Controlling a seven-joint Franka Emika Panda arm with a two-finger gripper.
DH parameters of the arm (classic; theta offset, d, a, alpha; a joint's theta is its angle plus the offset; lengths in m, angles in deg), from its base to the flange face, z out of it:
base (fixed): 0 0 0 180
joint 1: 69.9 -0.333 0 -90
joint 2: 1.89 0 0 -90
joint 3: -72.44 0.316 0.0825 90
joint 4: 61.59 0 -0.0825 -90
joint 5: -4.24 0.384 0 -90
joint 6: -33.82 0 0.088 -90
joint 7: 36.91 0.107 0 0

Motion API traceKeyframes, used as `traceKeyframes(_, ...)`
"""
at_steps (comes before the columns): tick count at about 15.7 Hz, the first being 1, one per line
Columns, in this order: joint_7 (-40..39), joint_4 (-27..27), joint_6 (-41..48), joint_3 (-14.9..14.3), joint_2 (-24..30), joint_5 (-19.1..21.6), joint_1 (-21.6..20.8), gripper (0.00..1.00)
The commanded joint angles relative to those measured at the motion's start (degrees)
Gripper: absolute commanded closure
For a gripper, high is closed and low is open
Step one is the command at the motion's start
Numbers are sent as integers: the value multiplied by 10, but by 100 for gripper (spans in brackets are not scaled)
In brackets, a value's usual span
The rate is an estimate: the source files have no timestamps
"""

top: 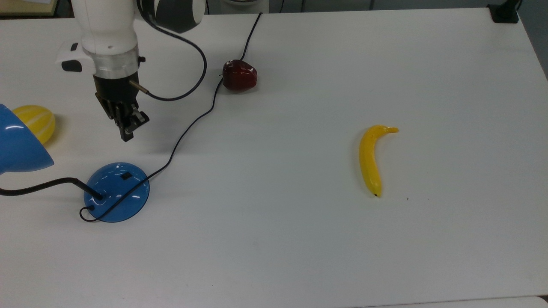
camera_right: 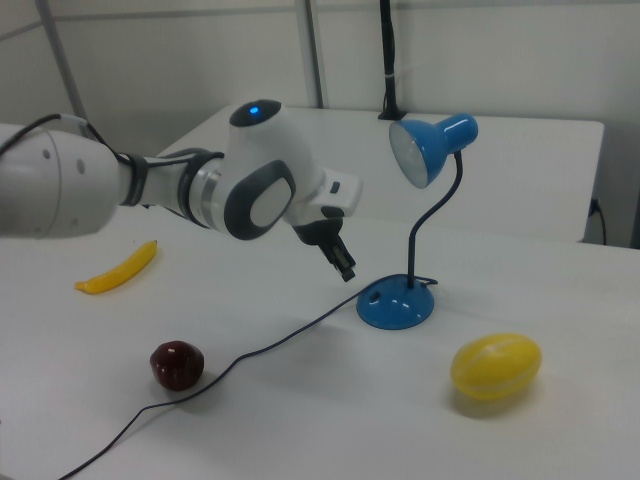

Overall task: Turn on desk lamp
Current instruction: 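Lower the gripper onto the switch on the blue lamp base and press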

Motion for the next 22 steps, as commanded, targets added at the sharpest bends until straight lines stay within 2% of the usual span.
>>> traceKeyframes(1,25,29,-32,-1,-40,-10,2,100)
traceKeyframes(4,40,61,-43,-3,-69,-14,3,100)
traceKeyframes(10,52,69,-95,-7,-102,-15,2,100)
traceKeyframes(13,52,92,-95,-11,-121,-15,2,100)
traceKeyframes(22,50,93,-96,-11,-131,-15,0,100)
